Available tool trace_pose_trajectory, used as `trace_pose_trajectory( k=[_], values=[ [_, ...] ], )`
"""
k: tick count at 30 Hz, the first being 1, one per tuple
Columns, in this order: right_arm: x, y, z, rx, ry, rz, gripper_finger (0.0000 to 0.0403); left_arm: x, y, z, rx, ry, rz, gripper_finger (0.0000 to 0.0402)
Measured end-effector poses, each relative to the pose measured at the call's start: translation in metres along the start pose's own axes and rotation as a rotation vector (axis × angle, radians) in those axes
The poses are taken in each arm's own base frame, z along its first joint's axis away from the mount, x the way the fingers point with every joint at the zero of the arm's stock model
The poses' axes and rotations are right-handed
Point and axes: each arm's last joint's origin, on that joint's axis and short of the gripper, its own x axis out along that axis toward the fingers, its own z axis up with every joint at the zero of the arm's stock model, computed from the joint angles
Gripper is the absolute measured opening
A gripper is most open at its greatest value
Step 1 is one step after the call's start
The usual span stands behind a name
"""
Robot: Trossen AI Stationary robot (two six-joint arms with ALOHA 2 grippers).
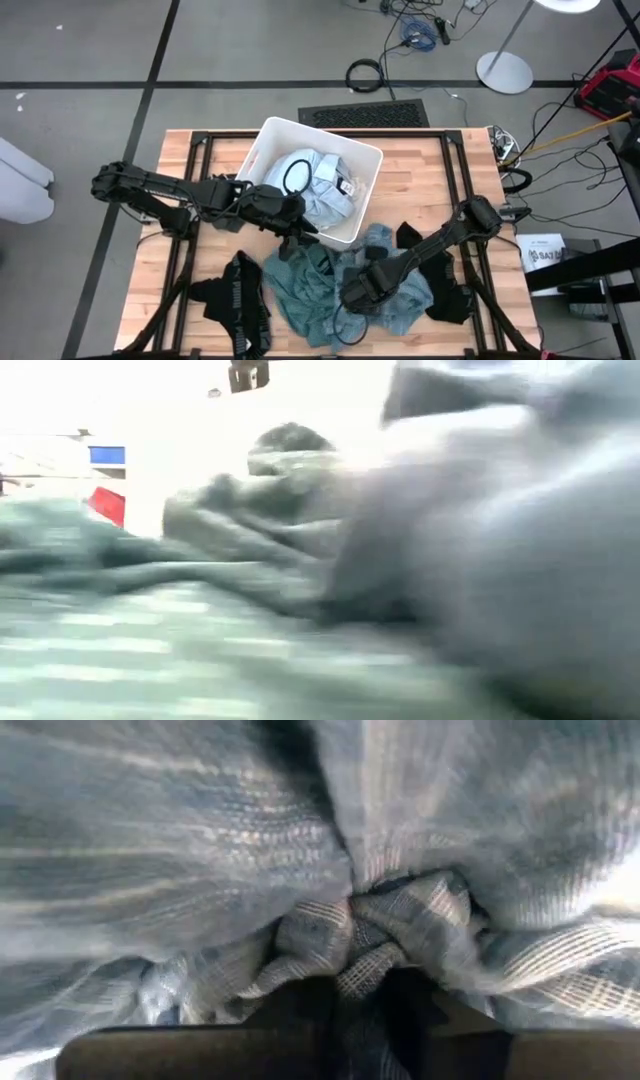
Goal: Sort clothes
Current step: Put the blue polo shirt into the white laundry organizer
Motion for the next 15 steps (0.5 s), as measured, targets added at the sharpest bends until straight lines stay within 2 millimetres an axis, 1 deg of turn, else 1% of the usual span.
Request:
trace_pose_trajectory(
  k=[5,9,11,15],
  values=[
    [-0.054,-0.017,-0.015,0.01,-0.108,0.014,0.0035,0.0,0.0,0.002,-0.023,-0.029,0.022,0.0153],
    [-0.096,-0.032,-0.028,0.035,-0.22,0.105,0.0035,0.0,0.001,0.004,-0.025,-0.065,0.053,0.0153],
    [-0.119,-0.041,-0.037,0.061,-0.279,0.158,0.0035,0.0,0.001,0.004,-0.026,-0.073,0.063,0.0153],
    [-0.158,-0.06,-0.055,0.097,-0.415,0.255,0.0035,0.0,0.001,0.006,-0.026,-0.103,0.089,0.0153]
  ],
)
